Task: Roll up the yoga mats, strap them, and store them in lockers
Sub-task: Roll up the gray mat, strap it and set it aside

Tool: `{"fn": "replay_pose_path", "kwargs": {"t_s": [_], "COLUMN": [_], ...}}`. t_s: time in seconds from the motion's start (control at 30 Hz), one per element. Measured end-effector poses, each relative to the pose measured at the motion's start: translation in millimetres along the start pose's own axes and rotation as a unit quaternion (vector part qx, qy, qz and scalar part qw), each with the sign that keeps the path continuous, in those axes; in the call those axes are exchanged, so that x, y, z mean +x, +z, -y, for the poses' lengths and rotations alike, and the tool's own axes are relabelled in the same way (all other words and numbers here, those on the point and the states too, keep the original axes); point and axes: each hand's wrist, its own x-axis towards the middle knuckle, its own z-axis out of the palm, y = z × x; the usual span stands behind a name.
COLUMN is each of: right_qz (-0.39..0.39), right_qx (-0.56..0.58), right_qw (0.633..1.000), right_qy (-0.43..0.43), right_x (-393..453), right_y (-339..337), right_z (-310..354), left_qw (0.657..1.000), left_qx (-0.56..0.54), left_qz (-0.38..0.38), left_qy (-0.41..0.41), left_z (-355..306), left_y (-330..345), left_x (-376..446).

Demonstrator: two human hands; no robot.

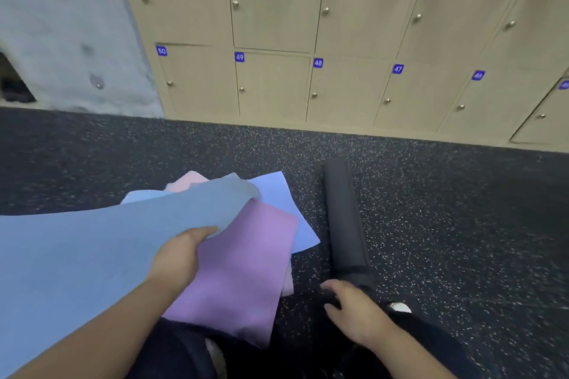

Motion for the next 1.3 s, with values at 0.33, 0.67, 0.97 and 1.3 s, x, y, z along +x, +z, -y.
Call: {"fn": "replay_pose_path", "kwargs": {"t_s": [0.33,0.67,0.97,1.3], "right_qz": [-0.089,-0.115,-0.111,-0.171], "right_qx": [-0.035,-0.079,-0.101,-0.041], "right_qw": [0.983,0.942,0.947,0.933], "right_qy": [-0.155,-0.304,-0.283,-0.314], "right_x": [-20.8,-25.4,-33.9,-28.7], "right_y": [-36.7,-38.4,-38.4,-40.6], "right_z": [111.5,196.5,203.6,225.4], "left_qw": [0.955,0.89,0.947,0.984], "left_qx": [-0.014,0.024,-0.053,-0.086], "left_qz": [-0.234,-0.233,-0.2,-0.148], "left_qy": [0.18,0.391,0.246,-0.041], "left_z": [-15.7,-50.5,-24.6,106.1], "left_y": [-102.0,-146.1,-142.8,-145.4], "left_x": [-28.1,-56.6,-76.9,-97.7]}}
